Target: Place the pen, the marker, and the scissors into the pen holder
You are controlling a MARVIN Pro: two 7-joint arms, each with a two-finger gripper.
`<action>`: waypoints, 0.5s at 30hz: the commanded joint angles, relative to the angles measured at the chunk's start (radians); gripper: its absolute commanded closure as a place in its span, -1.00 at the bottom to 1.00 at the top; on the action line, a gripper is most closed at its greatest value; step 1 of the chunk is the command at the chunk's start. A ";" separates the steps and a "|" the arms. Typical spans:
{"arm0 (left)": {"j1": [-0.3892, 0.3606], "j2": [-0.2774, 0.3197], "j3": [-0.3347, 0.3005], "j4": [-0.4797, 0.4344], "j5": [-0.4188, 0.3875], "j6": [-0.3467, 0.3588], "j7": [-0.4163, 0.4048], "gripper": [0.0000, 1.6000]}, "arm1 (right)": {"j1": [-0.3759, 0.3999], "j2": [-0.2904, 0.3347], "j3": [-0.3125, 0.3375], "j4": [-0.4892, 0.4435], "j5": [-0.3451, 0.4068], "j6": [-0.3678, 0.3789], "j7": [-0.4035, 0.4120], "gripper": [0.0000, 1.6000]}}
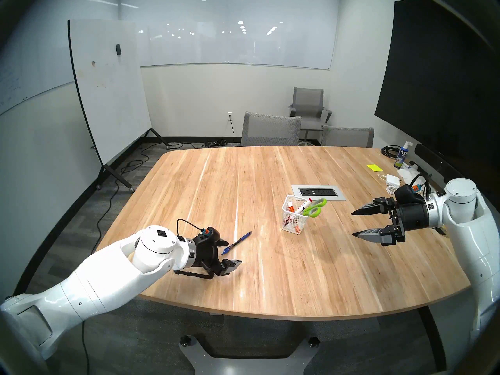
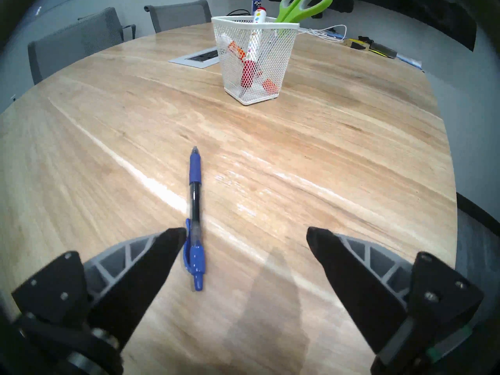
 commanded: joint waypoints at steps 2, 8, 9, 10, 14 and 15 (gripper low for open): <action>0.000 0.017 -0.018 -0.016 -0.005 -0.023 -0.002 -1.00 | 0.007 0.004 0.010 -0.008 0.006 0.002 0.003 -1.00; -0.001 0.021 -0.015 -0.020 -0.004 -0.019 0.002 -1.00 | 0.007 0.004 0.010 -0.008 0.006 0.002 0.003 -1.00; -0.004 0.020 -0.013 -0.018 -0.002 -0.016 0.003 -1.00 | 0.007 0.004 0.010 -0.008 0.006 0.002 0.003 -1.00; -0.010 0.016 -0.007 -0.013 0.004 -0.007 0.005 -1.00 | 0.007 0.004 0.010 -0.008 0.006 0.002 0.003 -1.00; -0.030 -0.002 0.004 0.014 0.012 0.005 0.003 -1.00 | 0.007 0.004 0.010 -0.008 0.006 0.002 0.003 -1.00; -0.035 -0.006 0.007 0.019 0.013 0.006 0.002 -1.00 | 0.007 0.004 0.010 -0.008 0.006 0.002 0.003 -1.00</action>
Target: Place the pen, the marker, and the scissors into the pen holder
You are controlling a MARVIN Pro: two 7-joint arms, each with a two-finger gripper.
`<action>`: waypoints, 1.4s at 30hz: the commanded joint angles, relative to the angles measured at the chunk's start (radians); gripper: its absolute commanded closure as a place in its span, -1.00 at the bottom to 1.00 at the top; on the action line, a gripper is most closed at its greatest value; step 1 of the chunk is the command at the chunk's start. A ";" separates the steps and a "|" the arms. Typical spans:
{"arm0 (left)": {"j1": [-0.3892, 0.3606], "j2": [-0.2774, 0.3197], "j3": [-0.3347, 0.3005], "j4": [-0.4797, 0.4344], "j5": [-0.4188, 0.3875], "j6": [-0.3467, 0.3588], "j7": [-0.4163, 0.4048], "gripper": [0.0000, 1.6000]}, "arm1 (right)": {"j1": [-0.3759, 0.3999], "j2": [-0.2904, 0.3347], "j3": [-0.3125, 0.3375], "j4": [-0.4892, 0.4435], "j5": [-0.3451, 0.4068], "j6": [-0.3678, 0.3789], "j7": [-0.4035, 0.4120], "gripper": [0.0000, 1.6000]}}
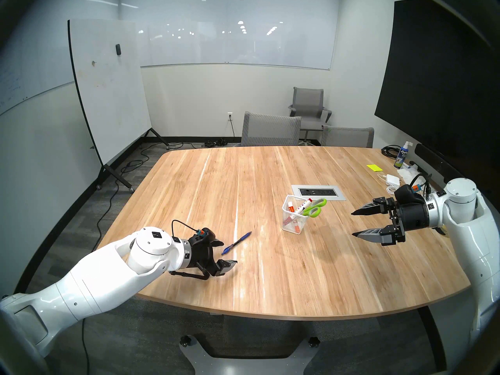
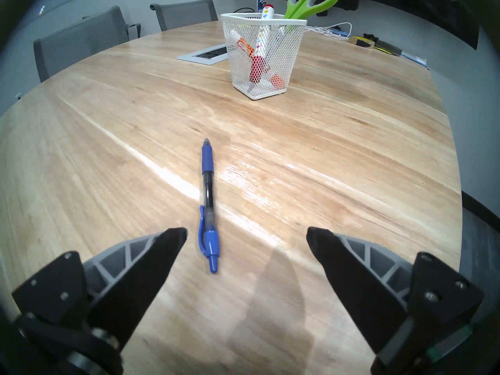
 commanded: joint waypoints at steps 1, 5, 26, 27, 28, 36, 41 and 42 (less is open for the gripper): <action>-0.044 -0.030 0.010 0.020 0.017 0.025 -0.005 -1.00 | 0.007 0.003 0.010 -0.008 0.006 0.002 0.003 -1.00; -0.064 -0.047 0.018 0.035 0.029 0.049 -0.003 -1.00 | 0.007 0.003 0.009 -0.008 0.006 0.002 0.003 -1.00; -0.116 -0.104 0.026 0.088 0.070 0.090 -0.035 -1.00 | 0.007 0.003 0.009 -0.008 0.006 0.002 0.003 -1.00; -0.119 -0.108 0.027 0.091 0.075 0.093 -0.039 -1.00 | 0.007 0.003 0.009 -0.008 0.006 0.002 0.003 -1.00; -0.122 -0.110 0.029 0.094 0.077 0.096 -0.041 -1.00 | 0.007 0.003 0.009 -0.008 0.006 0.002 0.003 -1.00; -0.132 -0.145 0.046 0.131 0.099 0.100 -0.053 -1.00 | 0.007 0.003 0.010 -0.008 0.006 0.002 0.003 -1.00; -0.148 -0.159 0.061 0.156 0.122 0.129 -0.054 -1.00 | 0.007 0.003 0.010 -0.008 0.006 0.002 0.003 -1.00; -0.149 -0.162 0.062 0.161 0.123 0.128 -0.056 -1.00 | 0.007 0.003 0.010 -0.008 0.006 0.002 0.003 -1.00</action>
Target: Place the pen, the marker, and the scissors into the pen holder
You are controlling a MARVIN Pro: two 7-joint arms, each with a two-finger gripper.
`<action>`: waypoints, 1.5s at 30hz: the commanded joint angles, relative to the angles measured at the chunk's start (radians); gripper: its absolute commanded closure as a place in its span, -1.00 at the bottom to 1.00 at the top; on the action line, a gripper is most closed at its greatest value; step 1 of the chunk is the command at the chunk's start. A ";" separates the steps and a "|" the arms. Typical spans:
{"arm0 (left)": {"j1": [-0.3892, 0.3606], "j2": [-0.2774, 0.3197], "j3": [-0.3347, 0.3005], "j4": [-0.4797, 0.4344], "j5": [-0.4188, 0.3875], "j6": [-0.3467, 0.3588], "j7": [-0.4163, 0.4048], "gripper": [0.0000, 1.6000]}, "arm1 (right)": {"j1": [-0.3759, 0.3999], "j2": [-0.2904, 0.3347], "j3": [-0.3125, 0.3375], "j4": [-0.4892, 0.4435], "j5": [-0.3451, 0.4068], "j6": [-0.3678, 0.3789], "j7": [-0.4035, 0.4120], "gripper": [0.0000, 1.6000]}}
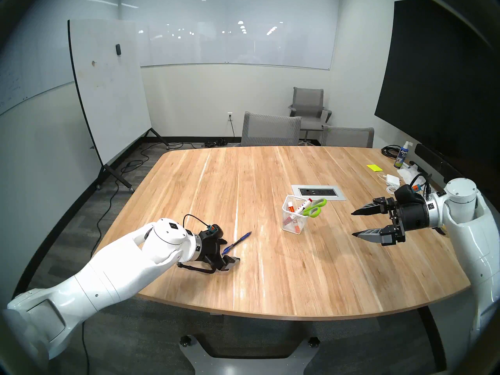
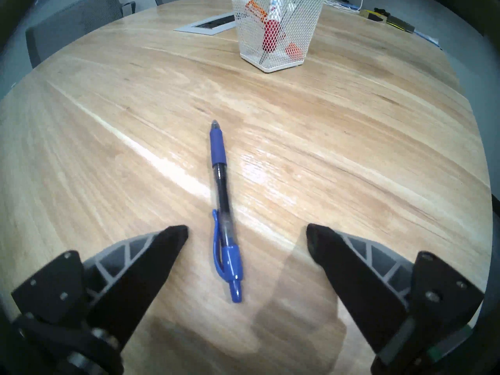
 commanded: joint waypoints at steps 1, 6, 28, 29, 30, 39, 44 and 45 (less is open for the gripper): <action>-0.031 -0.037 0.013 0.027 0.013 0.011 0.000 -1.00 | 0.007 0.003 0.010 -0.008 0.006 0.003 0.002 -1.00; -0.037 -0.045 0.015 0.048 0.017 0.006 -0.005 -1.00 | 0.007 0.003 0.010 -0.008 0.006 0.003 0.002 -1.00; -0.106 -0.103 0.051 0.142 0.044 0.006 -0.034 -1.00 | 0.007 0.003 0.010 -0.008 0.006 0.003 0.002 -1.00; -0.109 -0.105 0.052 0.146 0.045 0.006 -0.036 -1.00 | 0.007 0.003 0.010 -0.008 0.006 0.003 0.002 -1.00; -0.109 -0.105 0.052 0.146 0.045 0.006 -0.036 -1.00 | 0.007 0.003 0.010 -0.008 0.006 0.003 0.002 -1.00; -0.134 -0.132 0.060 0.191 0.044 0.029 -0.037 -1.00 | 0.007 0.003 0.010 -0.008 0.006 0.003 0.002 -1.00; -0.137 -0.135 0.062 0.199 0.042 0.033 -0.036 -0.65 | 0.007 0.003 0.010 -0.008 0.006 0.003 0.002 -1.00; -0.137 -0.135 0.062 0.199 0.042 0.033 -0.036 -0.65 | 0.007 0.003 0.010 -0.008 0.006 0.003 0.002 -1.00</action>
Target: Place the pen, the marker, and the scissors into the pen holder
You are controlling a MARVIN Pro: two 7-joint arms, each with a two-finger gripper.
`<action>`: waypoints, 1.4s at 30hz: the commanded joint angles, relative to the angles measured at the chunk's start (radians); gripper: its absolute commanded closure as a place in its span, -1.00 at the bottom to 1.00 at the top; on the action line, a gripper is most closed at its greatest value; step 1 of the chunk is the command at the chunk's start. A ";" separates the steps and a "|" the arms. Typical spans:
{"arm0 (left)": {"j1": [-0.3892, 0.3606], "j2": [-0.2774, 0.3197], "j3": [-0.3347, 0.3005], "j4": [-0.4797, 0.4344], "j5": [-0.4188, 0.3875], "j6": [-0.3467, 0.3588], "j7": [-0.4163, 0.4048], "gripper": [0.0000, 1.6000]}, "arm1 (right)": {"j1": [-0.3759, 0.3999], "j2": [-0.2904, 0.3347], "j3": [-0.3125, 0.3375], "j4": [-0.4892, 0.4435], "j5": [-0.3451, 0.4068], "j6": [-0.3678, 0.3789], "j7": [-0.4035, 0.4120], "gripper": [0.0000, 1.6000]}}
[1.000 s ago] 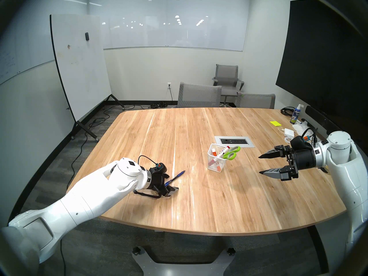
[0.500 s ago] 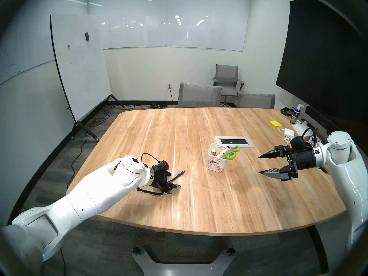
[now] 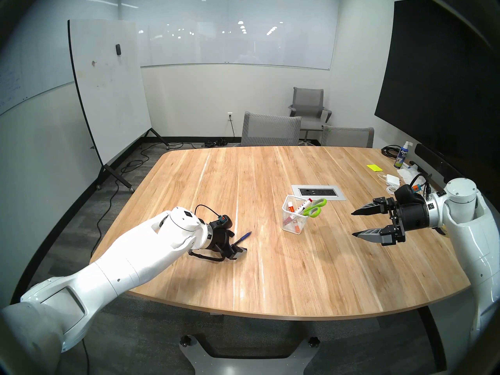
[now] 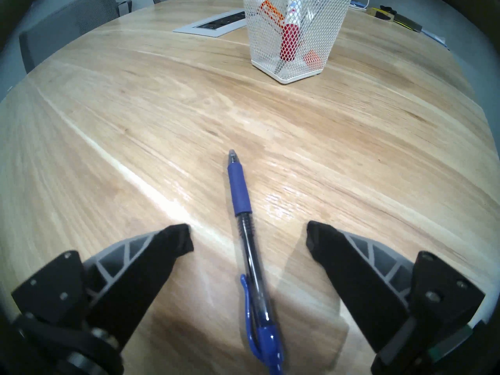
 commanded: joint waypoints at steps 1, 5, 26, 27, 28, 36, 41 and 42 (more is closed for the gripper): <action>0.001 -0.014 0.005 0.029 -0.002 0.017 0.006 -0.58 | 0.007 0.003 0.010 -0.007 0.006 0.003 0.002 -1.00; 0.000 -0.016 0.007 0.037 -0.002 0.013 0.007 0.41 | 0.007 0.003 0.009 -0.007 0.006 0.003 0.002 -1.00; 0.059 0.052 -0.043 -0.123 -0.021 0.026 0.087 1.00 | 0.007 0.003 0.009 -0.007 0.006 0.002 0.002 -1.00; 0.067 0.062 -0.054 -0.143 -0.025 0.025 0.096 1.00 | 0.007 0.003 0.009 -0.007 0.006 0.002 0.002 -1.00; 0.073 0.070 -0.061 -0.160 -0.028 0.026 0.099 1.00 | 0.007 0.003 0.009 -0.007 0.006 0.002 0.002 -1.00; 0.110 0.123 -0.110 -0.276 -0.040 0.013 0.145 1.00 | 0.007 0.003 0.009 -0.007 0.006 0.002 0.002 -1.00; 0.121 0.143 -0.130 -0.336 -0.044 -0.004 0.158 1.00 | 0.007 0.003 0.009 -0.007 0.006 0.002 0.002 -1.00; 0.124 0.147 -0.133 -0.353 -0.044 -0.002 0.162 1.00 | 0.007 0.003 0.009 -0.007 0.006 0.002 0.002 -1.00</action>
